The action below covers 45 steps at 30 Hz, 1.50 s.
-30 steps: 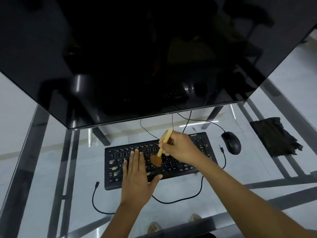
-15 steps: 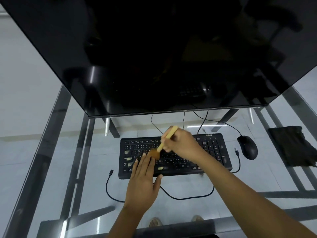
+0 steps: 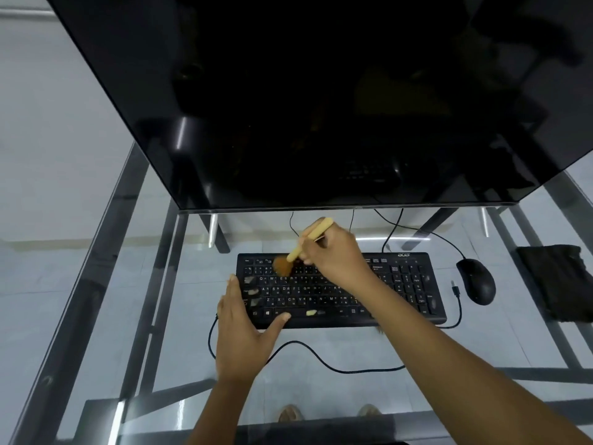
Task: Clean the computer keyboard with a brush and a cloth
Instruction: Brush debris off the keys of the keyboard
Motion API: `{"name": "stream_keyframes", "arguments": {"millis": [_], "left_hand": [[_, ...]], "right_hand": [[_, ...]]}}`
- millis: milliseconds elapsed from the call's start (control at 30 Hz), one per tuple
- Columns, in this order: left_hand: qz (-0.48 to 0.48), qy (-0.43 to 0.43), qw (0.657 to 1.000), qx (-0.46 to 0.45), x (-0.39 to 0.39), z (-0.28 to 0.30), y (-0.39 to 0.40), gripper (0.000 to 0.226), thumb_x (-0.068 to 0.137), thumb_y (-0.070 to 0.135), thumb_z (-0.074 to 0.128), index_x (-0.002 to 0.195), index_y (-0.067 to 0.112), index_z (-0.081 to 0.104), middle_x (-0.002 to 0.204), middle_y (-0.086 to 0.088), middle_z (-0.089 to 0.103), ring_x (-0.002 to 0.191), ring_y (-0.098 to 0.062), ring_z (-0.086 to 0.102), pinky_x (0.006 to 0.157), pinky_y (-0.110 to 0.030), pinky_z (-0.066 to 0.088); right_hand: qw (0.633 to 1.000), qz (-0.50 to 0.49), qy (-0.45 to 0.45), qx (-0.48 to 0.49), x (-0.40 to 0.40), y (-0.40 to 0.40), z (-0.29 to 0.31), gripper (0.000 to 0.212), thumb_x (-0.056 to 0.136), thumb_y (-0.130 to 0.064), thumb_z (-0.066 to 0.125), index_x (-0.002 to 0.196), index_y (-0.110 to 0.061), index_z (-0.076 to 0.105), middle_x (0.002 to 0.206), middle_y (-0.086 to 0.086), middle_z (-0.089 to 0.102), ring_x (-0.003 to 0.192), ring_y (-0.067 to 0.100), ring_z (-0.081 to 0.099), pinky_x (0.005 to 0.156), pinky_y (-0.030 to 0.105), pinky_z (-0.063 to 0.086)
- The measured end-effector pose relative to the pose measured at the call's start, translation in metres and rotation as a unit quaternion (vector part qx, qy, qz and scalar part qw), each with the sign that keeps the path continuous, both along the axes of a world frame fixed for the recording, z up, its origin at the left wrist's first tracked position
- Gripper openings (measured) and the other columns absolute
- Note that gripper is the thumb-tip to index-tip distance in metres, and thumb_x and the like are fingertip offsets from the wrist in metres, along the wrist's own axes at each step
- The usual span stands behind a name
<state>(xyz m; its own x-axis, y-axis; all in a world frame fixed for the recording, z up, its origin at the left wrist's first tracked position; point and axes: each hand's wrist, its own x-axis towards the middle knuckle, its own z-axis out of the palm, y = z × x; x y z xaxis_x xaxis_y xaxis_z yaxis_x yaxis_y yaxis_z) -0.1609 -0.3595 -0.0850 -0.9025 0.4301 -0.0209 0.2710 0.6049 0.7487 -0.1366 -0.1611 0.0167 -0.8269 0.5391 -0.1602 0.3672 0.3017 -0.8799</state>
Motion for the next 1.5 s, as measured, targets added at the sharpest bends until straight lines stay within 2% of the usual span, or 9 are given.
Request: {"name": "stream_keyframes", "arguments": {"millis": [100,167,333,467,933,1067,1267,1367,1500], "left_hand": [[0.016,-0.021,1.000,-0.002,0.003,0.001,-0.001,0.114,0.065,0.067,0.071,0.150,0.027,0.006,0.148,-0.005,0.034,0.140,-0.028,0.027,0.103,-0.056,0.041],[0.027,-0.030,0.999,-0.021,0.004,0.002,-0.002,0.117,0.063,0.069,0.071,0.150,0.024,0.007,0.152,-0.002,0.030,0.144,-0.031,0.015,0.108,-0.058,0.033],[0.021,-0.053,0.997,-0.053,0.001,0.002,-0.010,0.119,0.060,0.073,0.069,0.151,0.026,0.010,0.156,0.009,0.024,0.147,-0.025,0.002,0.108,-0.053,0.031],[0.014,-0.060,0.997,-0.036,-0.002,-0.001,-0.013,0.117,0.058,0.074,0.068,0.150,0.030,0.009,0.153,0.010,0.028,0.146,-0.024,0.004,0.109,-0.054,0.031],[0.028,-0.024,0.999,-0.001,-0.001,0.000,-0.013,0.108,0.065,0.072,0.066,0.150,0.025,0.018,0.152,0.008,0.031,0.141,-0.003,0.001,0.111,-0.052,0.030],[0.030,-0.044,0.999,0.008,-0.001,0.003,-0.014,0.102,0.068,0.071,0.063,0.149,0.031,0.016,0.151,0.011,0.031,0.146,-0.018,0.008,0.109,-0.051,0.032],[0.035,-0.027,0.999,0.021,-0.002,0.000,-0.016,0.095,0.072,0.077,0.052,0.148,0.031,0.018,0.147,0.012,0.036,0.138,0.001,0.005,0.110,-0.053,0.033],[0.029,-0.033,0.999,0.021,-0.002,-0.001,-0.015,0.096,0.072,0.077,0.051,0.148,0.030,0.019,0.148,0.010,0.036,0.143,-0.010,0.009,0.109,-0.053,0.034],[0.028,-0.039,0.998,0.032,-0.003,0.001,-0.015,0.093,0.073,0.079,0.045,0.148,0.029,0.020,0.148,0.010,0.036,0.142,-0.010,0.009,0.108,-0.049,0.031]], "right_hand": [[0.991,0.105,-0.083,0.026,-0.001,-0.014,-0.006,0.007,0.093,-0.018,0.060,0.094,-0.012,0.062,0.078,-0.001,0.067,0.065,0.002,0.066,0.059,0.016,0.054],[0.994,0.021,-0.032,0.099,-0.004,-0.015,-0.009,0.008,0.093,-0.018,0.059,0.094,-0.010,0.061,0.073,-0.011,0.060,0.060,-0.007,0.059,0.053,0.008,0.045],[0.997,0.036,-0.061,-0.007,-0.013,-0.017,-0.012,0.009,0.092,-0.021,0.061,0.096,-0.014,0.062,0.085,0.001,0.069,0.073,0.014,0.069,0.072,0.030,0.059],[0.997,-0.065,0.028,0.043,-0.023,-0.008,-0.009,0.004,0.093,-0.015,0.059,0.095,-0.013,0.062,0.085,0.002,0.068,0.074,0.016,0.067,0.066,0.027,0.057],[0.996,-0.015,0.061,0.070,-0.045,-0.031,-0.009,0.005,0.094,-0.015,0.056,0.095,-0.014,0.062,0.081,-0.011,0.064,0.072,0.000,0.063,0.066,0.014,0.050],[0.995,0.061,-0.008,0.074,-0.051,-0.036,-0.010,0.008,0.095,-0.014,0.054,0.098,-0.014,0.061,0.082,-0.007,0.064,0.072,0.004,0.064,0.067,0.020,0.054],[0.995,0.083,-0.041,0.026,-0.045,-0.033,-0.006,0.006,0.094,-0.018,0.055,0.094,-0.019,0.061,0.080,-0.004,0.069,0.072,0.014,0.069,0.070,0.026,0.058],[0.994,0.015,0.003,0.111,-0.038,-0.027,-0.004,0.008,0.094,-0.015,0.055,0.097,-0.013,0.062,0.082,-0.008,0.063,0.067,0.001,0.059,0.060,0.009,0.047],[0.995,0.074,-0.047,0.045,-0.025,-0.020,-0.006,0.007,0.095,-0.017,0.055,0.095,-0.015,0.062,0.083,0.000,0.069,0.073,0.016,0.069,0.070,0.027,0.059]]}}
